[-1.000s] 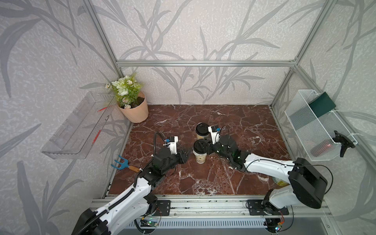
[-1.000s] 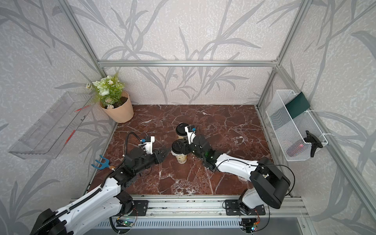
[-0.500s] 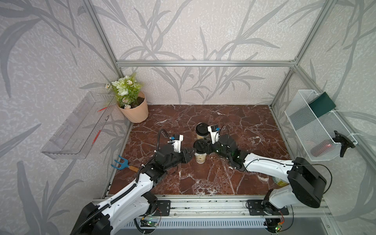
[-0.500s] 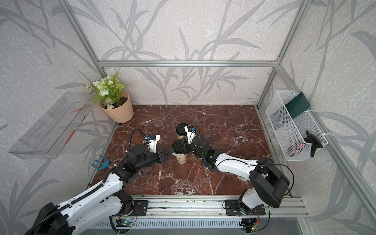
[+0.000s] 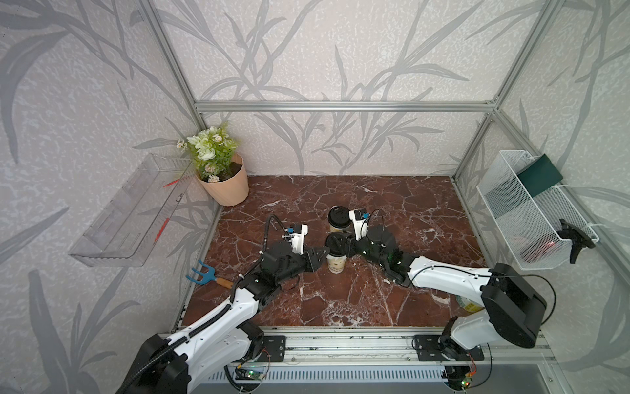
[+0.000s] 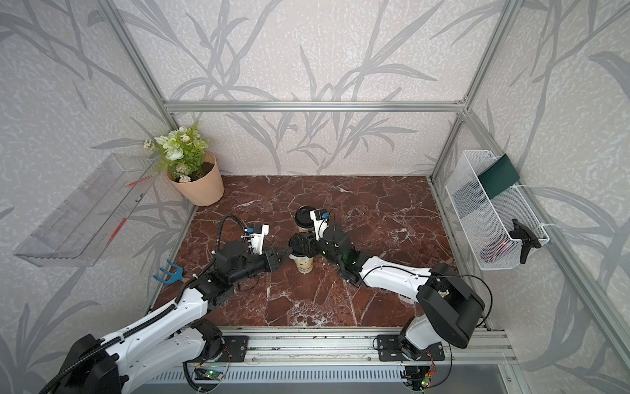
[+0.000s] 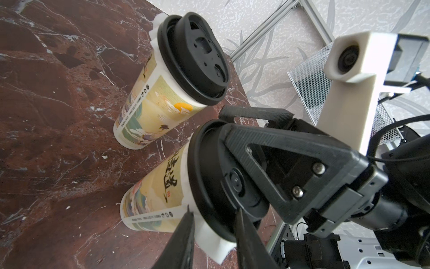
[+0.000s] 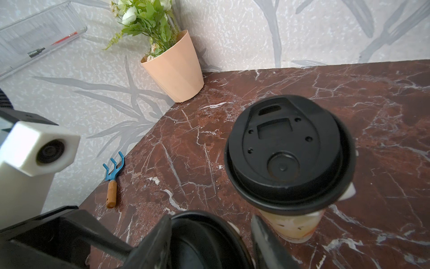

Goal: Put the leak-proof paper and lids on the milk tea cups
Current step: Secure the cup lid on the cup.

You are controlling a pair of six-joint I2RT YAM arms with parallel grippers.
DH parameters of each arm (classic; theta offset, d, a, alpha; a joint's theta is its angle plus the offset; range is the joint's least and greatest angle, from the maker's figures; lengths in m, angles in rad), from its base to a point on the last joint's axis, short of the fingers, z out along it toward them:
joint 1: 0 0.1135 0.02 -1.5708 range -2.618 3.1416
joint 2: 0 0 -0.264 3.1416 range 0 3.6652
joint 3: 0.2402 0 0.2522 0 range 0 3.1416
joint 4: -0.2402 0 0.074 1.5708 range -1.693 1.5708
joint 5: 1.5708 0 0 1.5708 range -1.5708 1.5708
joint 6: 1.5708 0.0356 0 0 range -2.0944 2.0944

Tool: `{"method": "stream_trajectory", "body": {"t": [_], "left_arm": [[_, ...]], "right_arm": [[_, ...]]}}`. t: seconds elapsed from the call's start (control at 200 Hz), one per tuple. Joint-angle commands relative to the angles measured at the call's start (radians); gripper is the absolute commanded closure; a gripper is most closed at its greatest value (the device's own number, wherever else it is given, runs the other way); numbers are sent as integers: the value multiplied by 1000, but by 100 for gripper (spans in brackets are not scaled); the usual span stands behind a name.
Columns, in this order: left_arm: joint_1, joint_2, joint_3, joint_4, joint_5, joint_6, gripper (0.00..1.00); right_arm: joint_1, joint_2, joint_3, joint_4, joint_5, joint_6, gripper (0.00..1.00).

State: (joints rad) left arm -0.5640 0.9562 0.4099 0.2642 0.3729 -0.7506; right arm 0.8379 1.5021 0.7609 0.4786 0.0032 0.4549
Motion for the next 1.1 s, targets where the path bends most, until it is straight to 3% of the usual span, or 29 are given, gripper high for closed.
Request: {"method": "stream_trajectory", "body": {"t": [0.0,0.79,0.97,1.095], "left_arm": [[-6,68,-89,-160,-66,-17,69],[-4,139,-171,-102,-109,-75,70],[-5,108,-162,-125,-119,-72,70],[-1,16,-100,-202,-152,-45,69]], "right_arm": [[17,94,-96,-376,-19,-56,45],[22,90,-98,-383,-19,-57,45],[25,90,-96,-385,-19,-57,45],[26,90,-93,-383,-19,-56,46]]}}
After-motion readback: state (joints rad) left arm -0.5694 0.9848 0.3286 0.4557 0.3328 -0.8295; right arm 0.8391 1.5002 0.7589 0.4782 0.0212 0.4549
